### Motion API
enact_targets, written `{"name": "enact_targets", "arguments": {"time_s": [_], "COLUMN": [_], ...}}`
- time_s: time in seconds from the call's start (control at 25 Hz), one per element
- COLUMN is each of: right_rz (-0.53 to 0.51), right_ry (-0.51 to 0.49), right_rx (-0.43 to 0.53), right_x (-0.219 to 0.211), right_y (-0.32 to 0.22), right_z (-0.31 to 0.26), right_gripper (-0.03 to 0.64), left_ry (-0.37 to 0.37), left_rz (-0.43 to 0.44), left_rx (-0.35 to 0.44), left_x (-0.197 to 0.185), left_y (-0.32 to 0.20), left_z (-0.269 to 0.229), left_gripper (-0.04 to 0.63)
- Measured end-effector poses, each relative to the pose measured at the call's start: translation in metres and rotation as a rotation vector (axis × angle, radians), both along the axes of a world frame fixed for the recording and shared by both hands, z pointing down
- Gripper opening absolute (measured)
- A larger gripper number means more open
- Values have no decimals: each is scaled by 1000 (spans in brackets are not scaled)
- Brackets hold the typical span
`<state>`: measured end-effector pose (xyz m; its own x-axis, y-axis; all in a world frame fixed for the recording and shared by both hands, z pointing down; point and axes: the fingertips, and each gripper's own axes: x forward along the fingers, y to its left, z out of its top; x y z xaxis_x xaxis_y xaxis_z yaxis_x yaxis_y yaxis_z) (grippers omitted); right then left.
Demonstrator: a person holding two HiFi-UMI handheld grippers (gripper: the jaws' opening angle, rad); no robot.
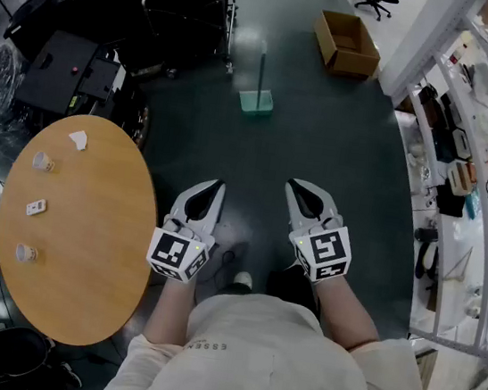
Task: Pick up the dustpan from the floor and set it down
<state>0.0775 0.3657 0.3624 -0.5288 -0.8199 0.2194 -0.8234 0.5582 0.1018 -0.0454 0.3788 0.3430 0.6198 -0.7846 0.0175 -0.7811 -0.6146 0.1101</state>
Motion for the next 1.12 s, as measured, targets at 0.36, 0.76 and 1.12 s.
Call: {"name": "enact_targets", "arguments": {"time_s": [0.36, 0.76, 1.12], "right_rz": [5, 59, 34], "right_ry": [12, -43, -127], "right_rx": [-14, -17, -68], "right_x": [-2, -1, -8], "right_y": [4, -8, -64], "right_z": [4, 9, 20], "right_gripper": [-11, -11, -10], "left_ry": [1, 1, -4], "left_rz": [1, -10, -58], "left_rx": [-14, -32, -107], "left_x": [-3, -14, -27], "left_y": [1, -9, -67], "left_z": [3, 14, 41], "left_gripper": [8, 8, 8]}}
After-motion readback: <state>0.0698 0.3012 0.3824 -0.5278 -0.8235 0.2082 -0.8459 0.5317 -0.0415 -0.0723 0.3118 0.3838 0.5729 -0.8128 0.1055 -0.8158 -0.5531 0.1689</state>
